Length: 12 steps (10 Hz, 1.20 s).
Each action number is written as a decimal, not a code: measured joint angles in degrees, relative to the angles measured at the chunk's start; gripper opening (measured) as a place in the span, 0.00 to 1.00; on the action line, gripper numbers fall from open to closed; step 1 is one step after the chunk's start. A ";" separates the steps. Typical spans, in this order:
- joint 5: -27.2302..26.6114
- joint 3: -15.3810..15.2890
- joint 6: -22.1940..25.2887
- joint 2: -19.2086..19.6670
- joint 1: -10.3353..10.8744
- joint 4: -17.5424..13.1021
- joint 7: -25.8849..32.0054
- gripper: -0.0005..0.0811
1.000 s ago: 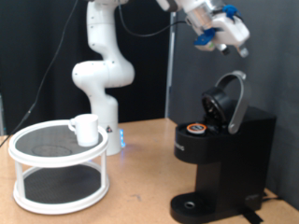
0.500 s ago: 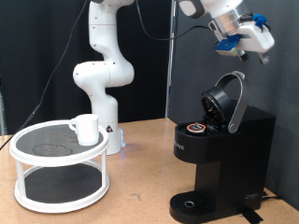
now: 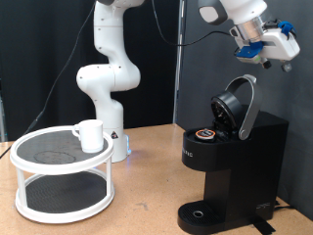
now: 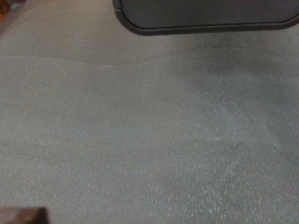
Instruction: Make a cup of coffee with the keurig machine
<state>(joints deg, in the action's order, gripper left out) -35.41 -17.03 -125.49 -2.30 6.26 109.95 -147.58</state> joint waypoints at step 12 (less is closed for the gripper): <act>-0.46 4.47 8.57 -3.42 -4.43 4.25 3.82 0.01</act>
<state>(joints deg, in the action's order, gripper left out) -35.87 -12.55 -116.92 -5.72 1.82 114.19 -143.76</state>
